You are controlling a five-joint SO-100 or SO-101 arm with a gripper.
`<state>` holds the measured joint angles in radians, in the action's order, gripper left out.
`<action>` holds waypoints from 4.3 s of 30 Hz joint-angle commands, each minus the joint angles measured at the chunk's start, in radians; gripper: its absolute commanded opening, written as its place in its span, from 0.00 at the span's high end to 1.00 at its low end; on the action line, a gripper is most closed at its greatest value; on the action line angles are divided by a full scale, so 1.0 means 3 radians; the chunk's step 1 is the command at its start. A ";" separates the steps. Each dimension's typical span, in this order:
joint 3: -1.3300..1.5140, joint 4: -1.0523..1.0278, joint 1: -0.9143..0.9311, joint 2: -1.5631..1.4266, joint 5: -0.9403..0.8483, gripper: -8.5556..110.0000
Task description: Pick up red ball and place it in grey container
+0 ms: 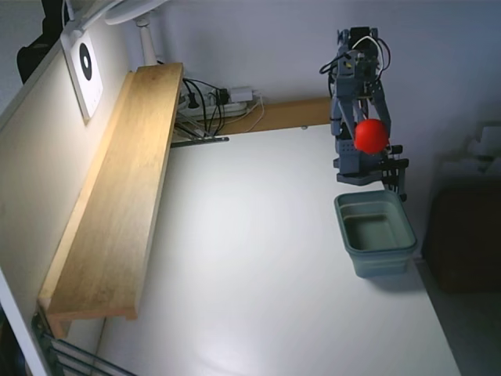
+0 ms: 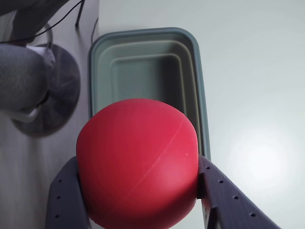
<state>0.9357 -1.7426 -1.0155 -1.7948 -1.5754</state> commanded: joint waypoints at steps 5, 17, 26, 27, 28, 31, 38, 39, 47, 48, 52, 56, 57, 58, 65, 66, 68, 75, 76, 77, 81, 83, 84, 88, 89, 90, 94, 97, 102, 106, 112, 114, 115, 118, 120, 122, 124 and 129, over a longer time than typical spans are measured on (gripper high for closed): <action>-0.0134 -0.0010 0.0136 -0.0010 0.0015 0.73; 0.0117 -0.0009 0.0123 -0.0120 0.0015 0.73; 0.1097 0.0002 0.0123 -0.0531 0.0015 0.73; 0.1164 0.0044 0.0123 -0.0558 0.0015 0.73; 0.1229 0.0100 0.0123 -0.0583 0.0015 0.73; 0.1405 0.0206 0.0123 -0.0653 0.0015 0.73; 0.1512 0.0273 0.0123 -0.0694 0.0015 0.73; 0.1518 0.0276 0.0123 -0.0696 0.0015 0.73; 0.1337 0.0434 0.0123 -0.0358 0.0015 0.73; 0.1298 0.0458 0.0123 -0.0295 0.0015 0.73; 0.1110 0.0547 0.0123 -0.0018 0.0015 0.73; 0.0896 0.0607 0.0123 0.0257 0.0015 0.73; 0.0825 0.0621 0.0123 0.0341 0.0015 0.73; 0.0753 0.0631 0.0123 0.0423 0.0015 0.73; 0.0315 0.0646 0.0123 0.0877 0.0015 0.73; 0.0283 0.0644 0.0123 0.0906 0.0015 0.73; 0.0251 0.0642 0.0123 0.0937 0.0015 0.73; 0.0271 0.0649 0.0123 0.0924 0.0015 0.61; 0.0271 0.0649 0.0123 0.0924 0.0015 0.61; 0.0271 0.0649 0.0123 0.0924 0.0015 0.61; 0.0271 0.0649 0.0123 0.0924 0.0015 0.61; 0.0271 0.0649 0.0123 0.0924 0.0015 0.61; 0.0271 0.0649 0.0123 0.0924 0.0015 0.61; 0.0271 0.0649 0.0123 0.0924 0.0015 0.61; 0.0271 0.0649 0.0123 0.0924 0.0015 0.61; 0.0271 0.0649 0.0123 0.0924 0.0015 0.61; 0.0271 0.0649 0.0119 0.0924 0.0015 0.61; 0.0271 0.0649 0.0131 0.0924 0.0015 0.61; 0.0271 0.0649 0.0131 0.0924 0.0015 0.61; 0.0271 0.0649 0.0135 0.0922 0.0015 0.61; 0.0291 0.0636 0.0232 0.0886 0.0015 0.61; 0.0305 0.0627 0.0298 0.0861 0.0015 0.62; 0.0310 0.0624 0.0324 0.0852 0.0015 0.62; 0.0337 0.0606 0.0456 0.0802 0.0015 0.63; 0.0354 0.0595 0.0542 0.0769 0.0015 0.64; 0.0374 0.0582 0.0638 0.0733 0.0015 0.64; 0.0395 0.0569 0.0743 0.0694 0.0015 0.65; 0.0462 0.0526 0.1070 0.0571 0.0015 0.67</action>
<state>1.0692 -1.5677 -0.7440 -1.5555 -1.5739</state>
